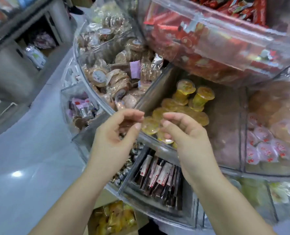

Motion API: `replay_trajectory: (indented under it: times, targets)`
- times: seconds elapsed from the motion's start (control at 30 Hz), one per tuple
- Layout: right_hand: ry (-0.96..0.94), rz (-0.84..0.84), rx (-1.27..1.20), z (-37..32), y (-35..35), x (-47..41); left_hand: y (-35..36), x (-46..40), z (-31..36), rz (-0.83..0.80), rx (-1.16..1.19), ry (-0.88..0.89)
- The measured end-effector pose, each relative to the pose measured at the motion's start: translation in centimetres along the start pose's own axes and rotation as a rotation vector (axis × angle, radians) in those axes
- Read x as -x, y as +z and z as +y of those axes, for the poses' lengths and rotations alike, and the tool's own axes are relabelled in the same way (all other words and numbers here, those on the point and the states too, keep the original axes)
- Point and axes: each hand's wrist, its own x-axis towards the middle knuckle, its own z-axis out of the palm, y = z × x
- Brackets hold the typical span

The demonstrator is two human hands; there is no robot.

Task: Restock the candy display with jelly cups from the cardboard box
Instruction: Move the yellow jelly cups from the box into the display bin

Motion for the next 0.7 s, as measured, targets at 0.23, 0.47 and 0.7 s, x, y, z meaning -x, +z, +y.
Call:
replay_trajectory:
  times: [0.23,0.47,0.7]
  targets:
    - [0.121,-0.504,0.204,10.7,9.3,9.0,-7.8,16.6,-14.0,0.327,-0.008,-0.516]
    - [0.543,-0.649,0.799,39.4,12.9,11.3,-7.1,30.3,-35.3,0.141,-0.178,-0.983]
    - [0.747,-0.693,1.163,65.0,13.6,7.8,-1.6,35.6,-58.4,-0.205,-0.420,-0.975]
